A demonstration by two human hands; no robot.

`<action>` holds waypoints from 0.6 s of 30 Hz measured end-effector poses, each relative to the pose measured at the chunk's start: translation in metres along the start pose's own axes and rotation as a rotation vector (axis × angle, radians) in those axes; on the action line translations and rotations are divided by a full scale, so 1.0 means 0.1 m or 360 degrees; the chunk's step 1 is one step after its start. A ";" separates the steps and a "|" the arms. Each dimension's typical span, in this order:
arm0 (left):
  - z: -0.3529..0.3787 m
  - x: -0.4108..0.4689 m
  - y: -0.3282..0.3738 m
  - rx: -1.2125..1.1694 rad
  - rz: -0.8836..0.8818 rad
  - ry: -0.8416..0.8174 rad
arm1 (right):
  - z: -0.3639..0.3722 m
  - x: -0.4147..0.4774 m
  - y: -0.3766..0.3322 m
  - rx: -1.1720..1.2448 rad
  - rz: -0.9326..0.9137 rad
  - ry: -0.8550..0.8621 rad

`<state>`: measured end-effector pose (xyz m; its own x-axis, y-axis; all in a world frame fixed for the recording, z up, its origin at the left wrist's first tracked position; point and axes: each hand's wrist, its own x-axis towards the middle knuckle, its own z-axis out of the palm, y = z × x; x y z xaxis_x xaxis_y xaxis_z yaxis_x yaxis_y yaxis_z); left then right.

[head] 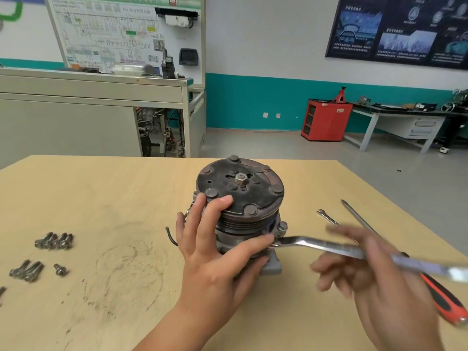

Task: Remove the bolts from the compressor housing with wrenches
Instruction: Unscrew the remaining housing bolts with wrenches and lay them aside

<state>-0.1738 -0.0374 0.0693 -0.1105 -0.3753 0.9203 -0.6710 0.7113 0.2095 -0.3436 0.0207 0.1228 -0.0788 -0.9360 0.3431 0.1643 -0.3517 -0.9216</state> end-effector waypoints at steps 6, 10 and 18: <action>-0.01 0.00 0.01 -0.0036 -0.0005 -0.0006 | -0.08 0.66 0.35 -0.0208 0.0054 -0.0006; -0.02 0.00 -0.04 -0.0005 0.0007 -0.0014 | -0.09 0.75 0.20 0.0532 0.0163 -0.0046; 0.03 -0.03 -0.04 -0.0025 0.0024 0.0043 | -0.19 -0.18 0.17 0.0270 -0.0201 0.0269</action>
<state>-0.1730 -0.0407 0.0650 -0.1004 -0.3483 0.9320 -0.6577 0.7261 0.2005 -0.3577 0.0323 0.0977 -0.2700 -0.8735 0.4051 0.3042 -0.4766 -0.8248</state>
